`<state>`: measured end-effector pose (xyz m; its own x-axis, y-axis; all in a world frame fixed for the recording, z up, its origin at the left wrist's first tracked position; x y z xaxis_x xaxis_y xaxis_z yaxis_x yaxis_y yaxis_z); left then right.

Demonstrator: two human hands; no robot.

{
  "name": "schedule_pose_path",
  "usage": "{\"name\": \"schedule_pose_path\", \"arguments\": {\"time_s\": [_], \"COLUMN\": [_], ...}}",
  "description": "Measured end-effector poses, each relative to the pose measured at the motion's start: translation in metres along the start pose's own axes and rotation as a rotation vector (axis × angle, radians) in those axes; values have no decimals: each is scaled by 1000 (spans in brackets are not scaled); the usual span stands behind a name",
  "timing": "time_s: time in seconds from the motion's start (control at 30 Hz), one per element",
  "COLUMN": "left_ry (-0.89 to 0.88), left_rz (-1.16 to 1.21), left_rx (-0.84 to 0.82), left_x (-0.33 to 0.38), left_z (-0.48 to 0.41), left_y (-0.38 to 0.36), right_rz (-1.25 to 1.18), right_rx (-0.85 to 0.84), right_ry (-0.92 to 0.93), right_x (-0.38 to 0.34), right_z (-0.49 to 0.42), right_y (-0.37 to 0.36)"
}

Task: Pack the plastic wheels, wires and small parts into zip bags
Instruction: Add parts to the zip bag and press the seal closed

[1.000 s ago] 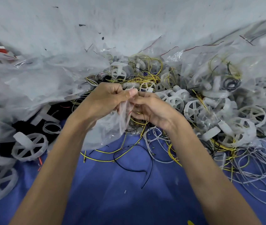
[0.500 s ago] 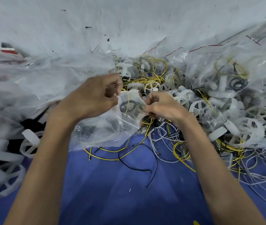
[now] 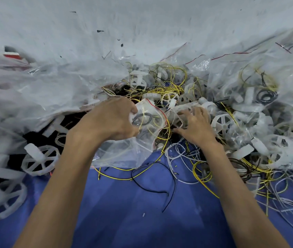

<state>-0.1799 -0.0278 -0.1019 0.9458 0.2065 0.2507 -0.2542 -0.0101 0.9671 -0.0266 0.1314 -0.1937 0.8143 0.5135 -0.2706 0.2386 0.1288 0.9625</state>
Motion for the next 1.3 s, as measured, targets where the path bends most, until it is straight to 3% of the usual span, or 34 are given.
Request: {"name": "schedule_pose_path", "arguments": {"time_s": [0.13, 0.33, 0.47, 0.53, 0.63, 0.77, 0.93, 1.1, 1.3], "left_ry": [18, 33, 14, -3, -24, -26, -57, -78, -92], "left_rz": [-3, -1, 14, 18, 42, 92, 125, 217, 236], "left_rx": [47, 45, 50, 35, 22, 57, 97, 96, 161], "left_x": [-7, -12, -7, -3, 3, 7, 12, 16, 21], "left_z": [-1, -3, -1, 0, 3, 7, 9, 12, 17], "left_y": [3, 5, 6, 5, 6, 11, 17, 20, 30], "right_rz": [-107, -296, -370, -522, -940, -1114, -1555, -2076, -2090], "right_rx": [206, 123, 295, 318, 256, 322, 129, -272, -582], "right_ry": [89, 171, 139, 140, 204, 259, 494, 607, 478], "right_x": [-3, -5, -3, -2, -4, -7, -28, -62, -96], "right_z": [5, 12, 27, 34, 44, 52, 53, 54, 61], "right_y": [25, 48, 88, 101, 105, 116, 112, 97, 77]}}
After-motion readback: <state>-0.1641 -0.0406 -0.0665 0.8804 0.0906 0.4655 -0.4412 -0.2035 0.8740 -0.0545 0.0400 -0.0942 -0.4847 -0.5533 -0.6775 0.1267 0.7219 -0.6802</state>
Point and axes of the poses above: each hand's wrist, its own z-axis away from the middle knuckle, its own y-axis out of the back of the hand, x = y × z, the point moved 10 cm from there along -z, towards the middle knuckle, and after that the axes turned 12 degrees about -x, right-handed, at the moved point
